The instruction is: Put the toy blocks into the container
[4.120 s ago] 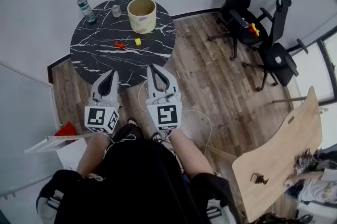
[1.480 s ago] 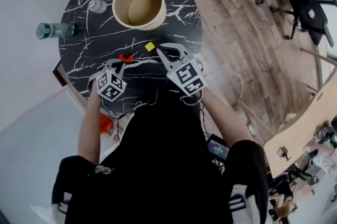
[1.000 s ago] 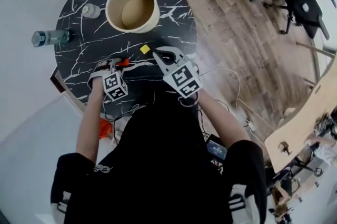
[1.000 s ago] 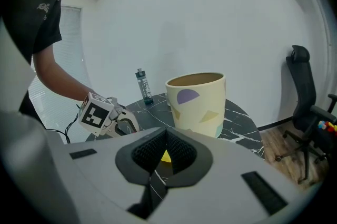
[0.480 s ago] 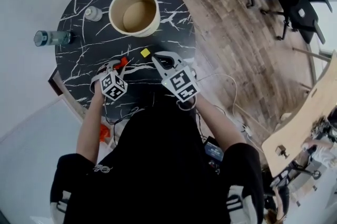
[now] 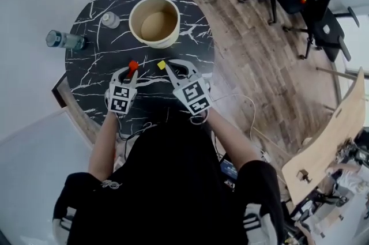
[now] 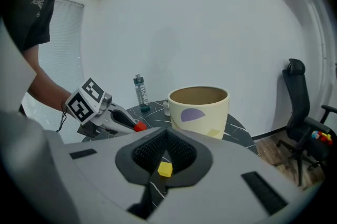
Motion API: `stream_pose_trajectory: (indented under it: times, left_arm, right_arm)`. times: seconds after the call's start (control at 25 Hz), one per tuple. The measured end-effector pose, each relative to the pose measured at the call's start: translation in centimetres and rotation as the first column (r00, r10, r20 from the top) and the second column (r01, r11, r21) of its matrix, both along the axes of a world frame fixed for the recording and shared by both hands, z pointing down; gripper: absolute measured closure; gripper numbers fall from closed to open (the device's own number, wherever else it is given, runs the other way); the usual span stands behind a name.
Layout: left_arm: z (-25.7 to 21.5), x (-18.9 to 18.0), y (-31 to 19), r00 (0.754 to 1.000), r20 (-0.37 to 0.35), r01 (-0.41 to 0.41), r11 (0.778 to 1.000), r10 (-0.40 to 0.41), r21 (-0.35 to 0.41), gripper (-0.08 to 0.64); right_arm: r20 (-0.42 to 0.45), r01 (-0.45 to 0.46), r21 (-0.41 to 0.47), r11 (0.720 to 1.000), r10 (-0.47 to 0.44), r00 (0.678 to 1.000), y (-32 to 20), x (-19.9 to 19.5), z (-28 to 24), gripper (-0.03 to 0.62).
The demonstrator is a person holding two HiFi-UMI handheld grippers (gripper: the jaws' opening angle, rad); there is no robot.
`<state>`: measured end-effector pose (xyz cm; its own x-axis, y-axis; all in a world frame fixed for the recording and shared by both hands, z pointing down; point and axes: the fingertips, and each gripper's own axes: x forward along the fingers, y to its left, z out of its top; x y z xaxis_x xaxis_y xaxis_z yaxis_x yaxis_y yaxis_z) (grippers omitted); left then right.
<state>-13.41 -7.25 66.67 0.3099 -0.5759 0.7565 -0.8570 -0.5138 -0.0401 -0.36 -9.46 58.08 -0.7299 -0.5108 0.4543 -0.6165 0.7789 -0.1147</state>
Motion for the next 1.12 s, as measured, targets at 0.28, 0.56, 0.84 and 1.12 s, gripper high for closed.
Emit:
stream_pose_trajectory:
  times: [0.28, 0.56, 0.84, 1.12]
  left_arm:
    - [-5.7, -0.1, -1.6, 0.985, -0.124, 0.138, 0.981, -0.121, 0.139, 0.494]
    - [-12.4, 1.2, -4.2, 0.966, -0.211, 0.210, 0.935, -0.152, 0.287, 0.494]
    - [-17.0, 3.4, -7.0, 0.952, -0.281, 0.219, 0.907, -0.118, 0.360, 0.494]
    - [-17.2, 6.4, -9.9, 0.956, -0.286, 0.168, 0.917, -0.062, 0.362, 0.494]
  right_arm:
    - [0.026, -0.034, 0.041, 0.999, 0.033, 0.999, -0.3, -0.4, -1.6, 0.595]
    - [0.044, -0.033, 0.107, 0.994, 0.029, 0.999, -1.1, -0.8, -3.9, 0.595]
    - [0.073, -0.065, 0.156, 0.986, 0.054, 0.996, -2.8, 0.1, -6.7, 0.595]
    - [0.086, -0.089, 0.162, 0.983, 0.076, 0.993, -3.9, 1.8, -7.4, 0.595]
